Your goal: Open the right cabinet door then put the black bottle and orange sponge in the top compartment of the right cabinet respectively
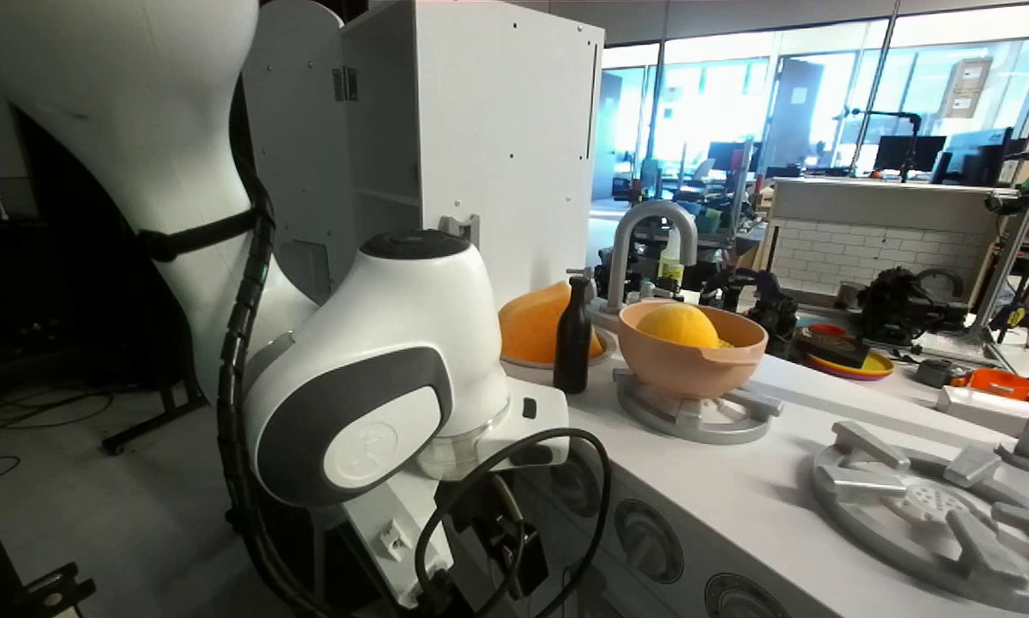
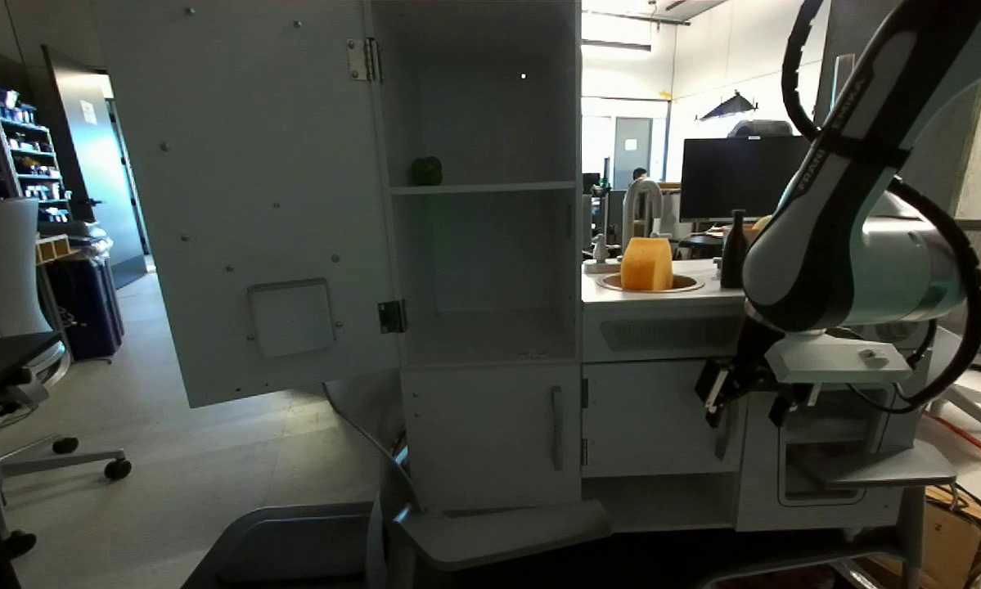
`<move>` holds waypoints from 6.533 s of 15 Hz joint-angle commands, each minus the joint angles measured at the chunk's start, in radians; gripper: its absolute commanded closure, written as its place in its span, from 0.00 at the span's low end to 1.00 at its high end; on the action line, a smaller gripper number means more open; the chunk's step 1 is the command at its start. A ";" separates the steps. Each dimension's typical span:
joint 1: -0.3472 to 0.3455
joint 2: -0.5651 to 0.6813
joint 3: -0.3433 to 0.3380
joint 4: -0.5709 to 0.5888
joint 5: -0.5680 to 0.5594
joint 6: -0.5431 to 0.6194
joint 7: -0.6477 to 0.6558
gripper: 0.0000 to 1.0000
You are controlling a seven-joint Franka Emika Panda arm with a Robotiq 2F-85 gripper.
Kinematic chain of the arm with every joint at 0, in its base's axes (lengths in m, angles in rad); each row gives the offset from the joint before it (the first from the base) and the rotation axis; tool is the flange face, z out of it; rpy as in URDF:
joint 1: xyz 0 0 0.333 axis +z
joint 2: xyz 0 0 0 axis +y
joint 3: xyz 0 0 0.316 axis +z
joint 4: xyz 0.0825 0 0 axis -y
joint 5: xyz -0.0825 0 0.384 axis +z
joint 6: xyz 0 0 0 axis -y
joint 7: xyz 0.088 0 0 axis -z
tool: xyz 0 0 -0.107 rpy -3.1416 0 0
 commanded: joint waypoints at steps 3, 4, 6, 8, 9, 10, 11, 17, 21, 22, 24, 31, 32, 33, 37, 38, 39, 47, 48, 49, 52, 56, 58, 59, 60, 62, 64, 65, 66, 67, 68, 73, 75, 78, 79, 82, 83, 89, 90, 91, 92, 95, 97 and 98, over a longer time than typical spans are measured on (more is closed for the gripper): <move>0.023 0.020 -0.009 0.005 0.015 0.084 0.008 0.00; 0.027 0.019 -0.011 0.004 0.015 0.089 0.010 0.00; 0.030 0.022 -0.012 0.005 0.015 0.097 0.009 0.00; 0.035 0.027 -0.017 0.006 0.013 0.111 0.008 0.25; 0.041 0.025 -0.022 0.004 0.014 0.115 0.010 0.28; 0.040 0.027 -0.021 0.005 0.013 0.119 0.008 0.35; 0.043 0.026 -0.024 0.003 0.013 0.123 0.009 0.44; 0.079 0.031 -0.064 0.011 0.027 0.119 0.035 0.88; 0.155 0.047 -0.107 0.026 0.063 0.086 0.115 0.96; 0.183 0.048 -0.124 0.025 0.079 0.075 0.138 0.96; 0.228 0.056 -0.154 0.025 0.105 0.063 0.175 0.96; 0.352 0.043 -0.221 -0.012 0.179 -0.003 0.296 0.96; 0.380 0.029 -0.232 -0.024 0.187 -0.022 0.318 0.96; 0.374 0.035 -0.218 -0.025 0.192 -0.021 0.327 0.96; 0.401 0.019 -0.203 -0.065 0.214 -0.013 0.371 0.96; 0.437 -0.008 -0.220 -0.087 0.221 -0.036 0.397 0.60; 0.440 -0.005 -0.218 -0.094 0.216 -0.029 0.402 0.59; 0.545 -0.014 -0.132 -0.156 0.182 -0.082 0.451 0.02; 0.585 -0.052 -0.141 -0.182 0.173 -0.108 0.454 0.00; 0.569 -0.061 -0.118 -0.197 0.167 -0.096 0.431 0.00; 0.616 -0.160 -0.115 -0.273 0.147 -0.110 0.418 0.00; 0.702 -0.371 -0.182 -0.394 0.056 -0.197 0.408 0.00; 0.743 -0.472 -0.253 -0.415 -0.057 -0.297 0.432 0.00; 0.738 -0.520 -0.288 -0.423 -0.133 -0.342 0.437 0.00; 0.743 -0.570 -0.317 -0.413 -0.217 -0.409 0.475 0.00; 0.649 -0.661 -0.309 -0.403 -0.357 -0.496 0.473 0.00; 0.536 -0.755 -0.256 -0.378 -0.432 -0.596 0.467 0.00; 0.458 -0.787 -0.227 -0.371 -0.437 -0.616 0.429 0.00; 0.401 -0.822 -0.203 -0.346 -0.433 -0.659 0.402 0.00; 0.346 -0.847 -0.184 -0.322 -0.418 -0.691 0.365 0.00; 0.288 -0.861 -0.173 -0.294 -0.399 -0.710 0.312 0.00; 0.118 -0.806 -0.142 -0.128 -0.356 -0.705 0.165 0.00; 0.087 -0.750 -0.135 -0.107 -0.349 -0.654 0.143 0.00; 0.078 -0.674 -0.117 -0.108 -0.356 -0.559 0.149 0.00; 0.087 -0.662 -0.108 -0.102 -0.363 -0.547 0.170 0.00; 0.088 -0.575 -0.113 -0.091 -0.348 -0.439 0.174 0.00; 0.094 -0.556 -0.115 -0.084 -0.347 -0.423 0.177 0.00; 0.115 -0.418 -0.147 -0.030 -0.326 -0.295 0.198 0.00; 0.118 -0.402 -0.150 -0.027 -0.319 -0.268 0.198 0.00; 0.110 -0.374 -0.150 -0.018 -0.304 -0.232 0.191 0.00; 0.125 -0.377 -0.157 -0.013 -0.302 -0.230 0.201 0.00; 0.132 -0.350 -0.162 0.007 -0.271 -0.191 0.193 0.00; 0.122 -0.323 -0.156 0.022 -0.248 -0.164 0.176 0.00; 0.131 -0.324 -0.161 0.028 -0.243 -0.168 0.181 0.00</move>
